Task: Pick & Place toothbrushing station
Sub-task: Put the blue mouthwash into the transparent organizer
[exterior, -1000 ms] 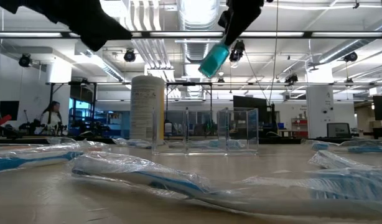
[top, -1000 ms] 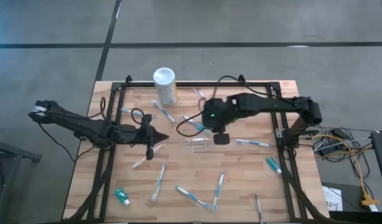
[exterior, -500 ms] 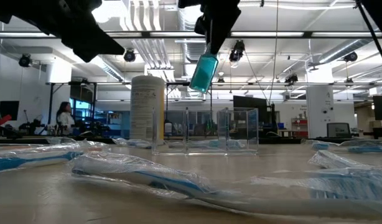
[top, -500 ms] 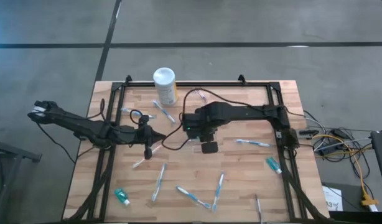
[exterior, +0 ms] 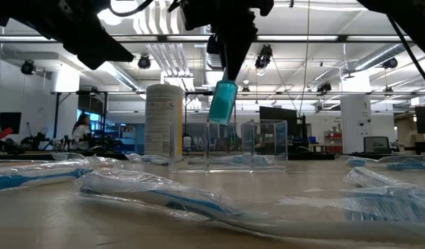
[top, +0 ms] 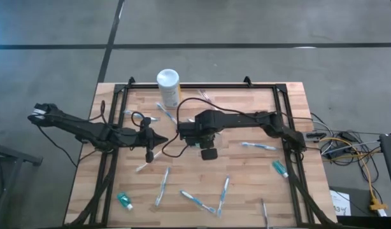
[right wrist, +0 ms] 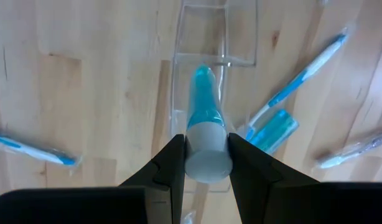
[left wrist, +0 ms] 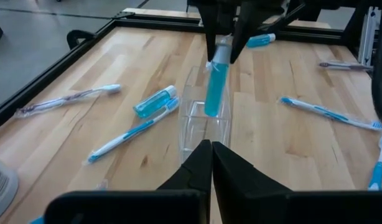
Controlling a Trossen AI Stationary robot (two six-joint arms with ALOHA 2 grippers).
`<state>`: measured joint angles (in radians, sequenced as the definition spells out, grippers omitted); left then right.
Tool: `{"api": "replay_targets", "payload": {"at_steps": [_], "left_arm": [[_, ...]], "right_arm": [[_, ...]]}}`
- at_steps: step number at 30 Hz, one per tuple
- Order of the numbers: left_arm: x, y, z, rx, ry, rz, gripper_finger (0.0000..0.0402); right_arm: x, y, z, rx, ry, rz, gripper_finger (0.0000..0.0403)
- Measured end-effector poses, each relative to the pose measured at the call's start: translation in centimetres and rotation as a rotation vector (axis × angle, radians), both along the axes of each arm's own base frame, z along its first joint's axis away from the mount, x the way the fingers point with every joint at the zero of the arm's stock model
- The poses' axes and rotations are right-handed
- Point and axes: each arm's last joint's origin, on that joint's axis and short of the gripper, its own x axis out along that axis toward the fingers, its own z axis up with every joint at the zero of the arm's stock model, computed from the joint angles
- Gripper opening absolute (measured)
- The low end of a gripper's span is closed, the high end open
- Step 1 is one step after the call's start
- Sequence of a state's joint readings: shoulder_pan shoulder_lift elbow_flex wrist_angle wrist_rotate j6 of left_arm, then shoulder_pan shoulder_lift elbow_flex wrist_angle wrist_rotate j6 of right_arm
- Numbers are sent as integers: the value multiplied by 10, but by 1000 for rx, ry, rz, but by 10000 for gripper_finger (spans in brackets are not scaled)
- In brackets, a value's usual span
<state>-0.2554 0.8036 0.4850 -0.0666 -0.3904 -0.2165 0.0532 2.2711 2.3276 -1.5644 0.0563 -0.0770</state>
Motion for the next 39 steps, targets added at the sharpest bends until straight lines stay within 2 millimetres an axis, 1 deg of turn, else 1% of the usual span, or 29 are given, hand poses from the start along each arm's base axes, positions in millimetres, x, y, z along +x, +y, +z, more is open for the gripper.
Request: {"api": "replay_targets", "payload": {"at_steps": [10, 22, 30, 35, 39], "left_arm": [[0, 0, 0, 4, 0, -2, 14], [1, 0, -1, 11, 5, -4, 10], [1, 0, -9, 25, 27, 12, 10], [1, 1, -10, 42, 0, 40, 11], [2, 1, -9, 42, -4, 40, 8]], "right_arm": [[2, -2, -6, -56, 10, -21, 90], [0, -4, -3, -78, 13, -19, 90], [9, -21, -24, -76, 68, -15, 90], [11, -30, -31, -73, 85, -16, 90], [13, -30, -36, -73, 100, 21, 89]]}}
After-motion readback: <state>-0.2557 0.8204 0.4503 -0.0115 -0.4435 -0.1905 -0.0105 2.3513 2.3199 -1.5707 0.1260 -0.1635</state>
